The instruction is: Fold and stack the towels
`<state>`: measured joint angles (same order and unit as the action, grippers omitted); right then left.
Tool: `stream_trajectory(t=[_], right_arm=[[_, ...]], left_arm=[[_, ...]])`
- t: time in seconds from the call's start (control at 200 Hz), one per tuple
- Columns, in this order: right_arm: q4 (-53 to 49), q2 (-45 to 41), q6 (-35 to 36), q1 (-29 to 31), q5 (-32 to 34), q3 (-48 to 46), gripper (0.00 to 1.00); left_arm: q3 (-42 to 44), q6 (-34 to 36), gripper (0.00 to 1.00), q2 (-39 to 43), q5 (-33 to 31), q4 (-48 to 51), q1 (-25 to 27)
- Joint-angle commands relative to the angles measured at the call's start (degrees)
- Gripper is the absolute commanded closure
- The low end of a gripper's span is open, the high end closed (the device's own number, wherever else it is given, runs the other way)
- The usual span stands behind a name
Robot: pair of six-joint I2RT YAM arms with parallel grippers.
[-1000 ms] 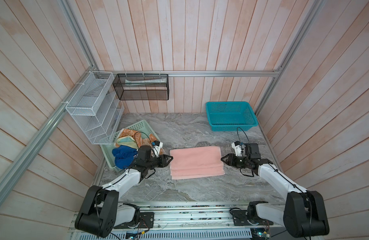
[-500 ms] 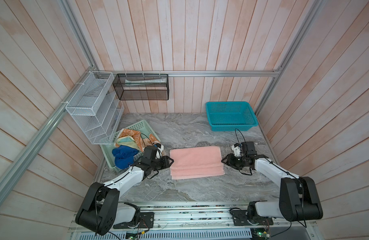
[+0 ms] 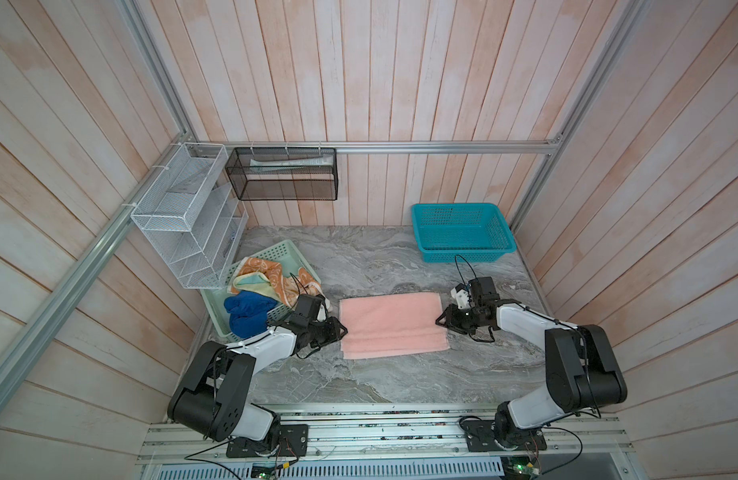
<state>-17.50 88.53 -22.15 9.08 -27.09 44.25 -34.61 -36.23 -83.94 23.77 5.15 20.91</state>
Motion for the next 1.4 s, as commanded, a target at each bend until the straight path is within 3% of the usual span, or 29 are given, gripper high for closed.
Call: stream_trajectory(t=[0.0, 0.13, 0.435, 0.675, 0.705, 0.785, 0.855, 0.915, 1.125, 1.395], right_arm=[[-1.0, 0.3, 1.0, 0.6, -0.2, 2.0, 0.80], [-2.9, -1.0, 1.2, 0.6, 0.0, 3.0, 0.97], [-16.1, -7.6, 2.8, 0.6, 1.9, 8.2, 1.00], [-18.6, -13.0, 1.4, 0.6, 2.1, 0.8, 1.00], [-17.7, -13.1, 0.9, 0.6, 2.0, -0.5, 1.00], [-17.0, -11.7, 0.5, 0.5, 1.9, -2.6, 0.64], [-17.1, -10.5, 0.5, 0.5, 2.0, -2.0, 0.50], [-17.2, -10.1, 0.5, 0.5, 3.1, -0.7, 0.43], [-14.8, -5.1, 1.1, 0.2, 5.0, 3.3, 0.37], [-9.3, 3.4, -1.3, 2.3, 4.3, 4.3, 0.32]], left_arm=[[-2.2, 0.4, 0.78, 0.3, 0.7, -0.6, 0.3], [-3.6, 1.5, 1.00, 2.4, 0.2, 2.3, 0.3], [-7.2, 1.8, 1.00, 10.2, 0.1, 13.2, 0.3], [2.0, -4.1, 1.00, 16.4, 2.1, 15.2, 0.5], [3.8, -5.0, 0.90, 16.6, 2.2, 14.7, 0.6], [6.8, -6.5, 0.58, 16.0, 3.4, 14.2, 0.8], [6.8, -6.5, 0.44, 15.5, 2.6, 16.2, 0.8], [5.2, -5.3, 0.44, 15.9, 0.6, 18.8, 0.8], [-2.1, -3.2, 0.51, 14.9, -3.9, 18.8, 1.5], [-14.5, -8.2, 0.52, -3.9, 0.3, 3.8, 12.6]])
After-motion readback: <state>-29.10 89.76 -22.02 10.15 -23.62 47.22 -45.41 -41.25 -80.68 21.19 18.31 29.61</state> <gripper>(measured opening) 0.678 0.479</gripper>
